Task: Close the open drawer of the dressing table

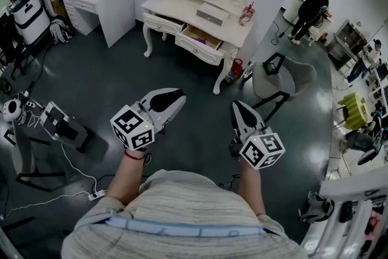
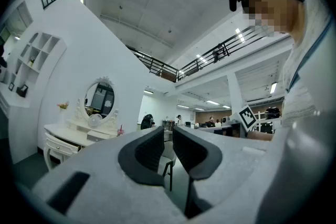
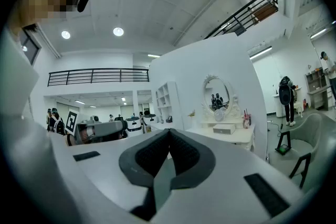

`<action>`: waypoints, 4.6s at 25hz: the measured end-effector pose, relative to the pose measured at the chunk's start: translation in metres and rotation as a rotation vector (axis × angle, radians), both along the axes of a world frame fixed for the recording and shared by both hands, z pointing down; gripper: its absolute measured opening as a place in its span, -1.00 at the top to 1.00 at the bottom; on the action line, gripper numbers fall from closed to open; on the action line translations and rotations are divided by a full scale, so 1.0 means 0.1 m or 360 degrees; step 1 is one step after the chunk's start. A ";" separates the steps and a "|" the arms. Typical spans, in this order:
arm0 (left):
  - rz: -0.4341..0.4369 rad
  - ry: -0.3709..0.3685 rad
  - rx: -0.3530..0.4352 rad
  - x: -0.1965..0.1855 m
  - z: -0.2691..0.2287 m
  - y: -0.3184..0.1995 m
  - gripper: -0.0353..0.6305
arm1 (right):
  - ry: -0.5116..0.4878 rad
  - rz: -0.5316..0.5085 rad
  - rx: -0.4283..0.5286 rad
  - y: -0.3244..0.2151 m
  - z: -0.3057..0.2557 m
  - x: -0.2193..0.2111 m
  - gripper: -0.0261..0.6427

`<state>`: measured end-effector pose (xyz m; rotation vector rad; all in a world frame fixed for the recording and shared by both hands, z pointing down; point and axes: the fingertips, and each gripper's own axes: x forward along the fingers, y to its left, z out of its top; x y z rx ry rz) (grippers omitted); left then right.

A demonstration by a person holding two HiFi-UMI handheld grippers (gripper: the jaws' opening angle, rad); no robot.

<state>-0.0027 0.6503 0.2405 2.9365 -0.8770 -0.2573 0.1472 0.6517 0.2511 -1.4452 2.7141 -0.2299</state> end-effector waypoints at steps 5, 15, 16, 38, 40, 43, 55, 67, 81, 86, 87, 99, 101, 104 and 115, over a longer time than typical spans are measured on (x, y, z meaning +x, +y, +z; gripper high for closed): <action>0.0043 -0.0026 -0.0003 0.03 0.01 0.03 0.71 | -0.0019 0.0007 -0.0007 0.02 -0.01 -0.04 0.89; 0.0027 0.0015 -0.0017 -0.10 0.04 -0.08 0.71 | 0.0005 -0.0025 -0.0014 -0.09 -0.03 -0.18 0.89; 0.0022 0.0020 -0.0018 -0.12 0.05 -0.08 0.71 | 0.0008 -0.0028 -0.0014 -0.10 -0.03 -0.19 0.89; -0.0026 -0.0051 -0.0089 0.02 0.25 -1.04 0.71 | 0.0001 -0.0047 -0.0027 -1.24 0.00 -0.10 0.89; -0.0056 -0.0066 -0.0098 0.05 0.27 -1.27 0.71 | -0.0003 -0.0044 -0.0010 -1.51 -0.02 -0.05 0.89; -0.0090 -0.0082 -0.0108 0.13 0.26 -1.66 0.71 | -0.0001 -0.0069 0.0005 -1.92 -0.05 0.02 0.89; -0.0244 -0.0139 -0.0112 0.45 0.13 -2.77 0.71 | 0.0014 -0.0203 0.0003 -3.14 -0.09 0.28 0.89; -0.0339 -0.0197 -0.0103 0.69 0.13 -3.37 0.71 | 0.0015 -0.0343 -0.0019 -3.72 -0.01 0.38 0.89; -0.0345 -0.0173 -0.0069 0.45 0.13 -4.24 0.71 | 0.0034 -0.0375 -0.0017 -4.55 0.05 0.12 0.89; -0.0304 -0.0152 -0.0077 0.25 0.20 -4.74 0.71 | 0.0045 -0.0369 -0.0062 -5.02 0.14 -0.12 0.89; -0.0301 -0.0151 -0.0085 0.20 0.22 -4.85 0.71 | 0.0049 -0.0369 -0.0070 -5.13 0.16 -0.18 0.89; -0.0252 -0.0147 -0.0115 -0.65 0.27 -6.12 0.71 | 0.0037 -0.0262 -0.0099 -6.40 0.18 -0.87 0.89; -0.0233 -0.0147 -0.0122 -0.75 0.29 -6.29 0.71 | 0.0029 -0.0253 -0.0107 -6.54 0.20 -0.96 0.89; -0.0195 -0.0158 -0.0138 -0.87 0.34 -6.46 0.71 | 0.0024 -0.0222 -0.0114 -6.71 0.21 -1.07 0.89; -0.0181 -0.0196 -0.0204 -0.87 0.56 -6.94 0.73 | 0.0069 -0.0243 -0.0165 -7.11 0.35 -1.15 0.89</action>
